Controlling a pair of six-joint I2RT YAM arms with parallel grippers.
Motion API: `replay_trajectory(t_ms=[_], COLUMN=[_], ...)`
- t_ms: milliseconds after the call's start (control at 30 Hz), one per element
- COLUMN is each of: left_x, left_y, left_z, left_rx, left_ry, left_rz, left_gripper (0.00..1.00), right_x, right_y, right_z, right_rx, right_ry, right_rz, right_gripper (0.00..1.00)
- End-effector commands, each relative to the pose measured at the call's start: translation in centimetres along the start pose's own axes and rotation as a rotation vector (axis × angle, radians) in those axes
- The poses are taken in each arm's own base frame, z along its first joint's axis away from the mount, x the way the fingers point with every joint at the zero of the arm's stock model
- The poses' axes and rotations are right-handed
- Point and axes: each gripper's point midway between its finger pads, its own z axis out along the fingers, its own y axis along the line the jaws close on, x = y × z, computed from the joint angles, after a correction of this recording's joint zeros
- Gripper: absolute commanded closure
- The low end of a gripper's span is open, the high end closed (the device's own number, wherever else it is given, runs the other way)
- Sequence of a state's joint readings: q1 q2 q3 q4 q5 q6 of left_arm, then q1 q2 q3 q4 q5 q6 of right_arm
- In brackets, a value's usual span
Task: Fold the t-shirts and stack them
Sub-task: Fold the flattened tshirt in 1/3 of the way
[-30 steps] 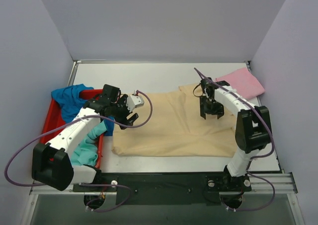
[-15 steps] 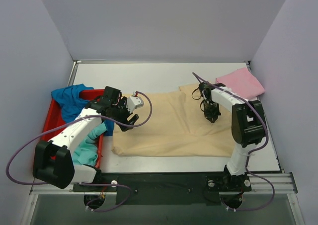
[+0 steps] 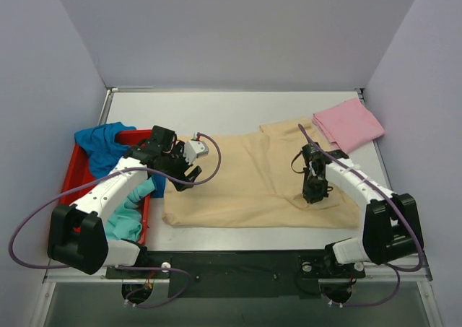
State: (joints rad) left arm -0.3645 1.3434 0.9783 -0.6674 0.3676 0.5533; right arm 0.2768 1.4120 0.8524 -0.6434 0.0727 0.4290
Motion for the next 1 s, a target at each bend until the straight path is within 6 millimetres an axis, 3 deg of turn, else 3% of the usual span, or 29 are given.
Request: replay_trajectory(t_ms=[0, 100, 200, 267, 333, 367, 433, 533, 667, 767, 967], left_x=[-1.4, -1.4, -1.4, -1.4, -1.5, -1.4, -1.6, -1.6, -1.5, -1.3, -1.1], left_y=[0.6, 0.5, 0.5, 0.4, 0.3, 0.3, 0.3, 0.3, 0.3, 0.3, 0.3], left_z=[-0.3, -0.3, -0.3, -0.3, -0.4, -0.4, -0.6, -0.6, -0.6, -0.5, -0.2], left_rx=[-0.020, -0.015, -0.012, -0.006, -0.004, -0.002, -0.004, -0.007, -0.007, -0.007, -0.002], left_ry=[-0.054, -0.055, -0.055, -0.055, -0.057, -0.056, -0.063, -0.062, -0.060, -0.051, -0.045], left_rz=[0.014, 0.017, 0.020, 0.019, 0.020, 0.020, 0.023, 0.022, 0.022, 0.019, 0.016], left_gripper=[0.15, 0.15, 0.15, 0.15, 0.15, 0.15, 0.15, 0.15, 0.15, 0.15, 0.15], right_x=[5.3, 8.4, 9.1, 7.2, 4.0, 1.3, -1.8, -4.8, -6.0, -5.8, -4.4], right_y=[1.1, 1.4, 1.7, 1.4, 0.9, 0.3, -0.2, 0.6, 1.9, 2.7, 2.0], right_z=[-0.2, 0.1, -1.1, -2.7, -4.8, -6.2, -7.8, -7.4, -4.4, -2.4, 0.5], right_rx=[-0.093, -0.120, -0.144, -0.149, -0.133, -0.097, -0.058, -0.010, 0.024, 0.017, 0.052], right_ry=[0.137, 0.219, 0.228, 0.141, 0.010, -0.093, -0.188, -0.172, -0.107, -0.077, -0.022], right_rz=[0.114, 0.142, 0.121, 0.120, 0.115, 0.117, 0.101, 0.053, 0.093, 0.133, 0.162], right_gripper=[0.87, 0.81, 0.78, 0.76, 0.68, 0.63, 0.61, 0.57, 0.58, 0.57, 0.54])
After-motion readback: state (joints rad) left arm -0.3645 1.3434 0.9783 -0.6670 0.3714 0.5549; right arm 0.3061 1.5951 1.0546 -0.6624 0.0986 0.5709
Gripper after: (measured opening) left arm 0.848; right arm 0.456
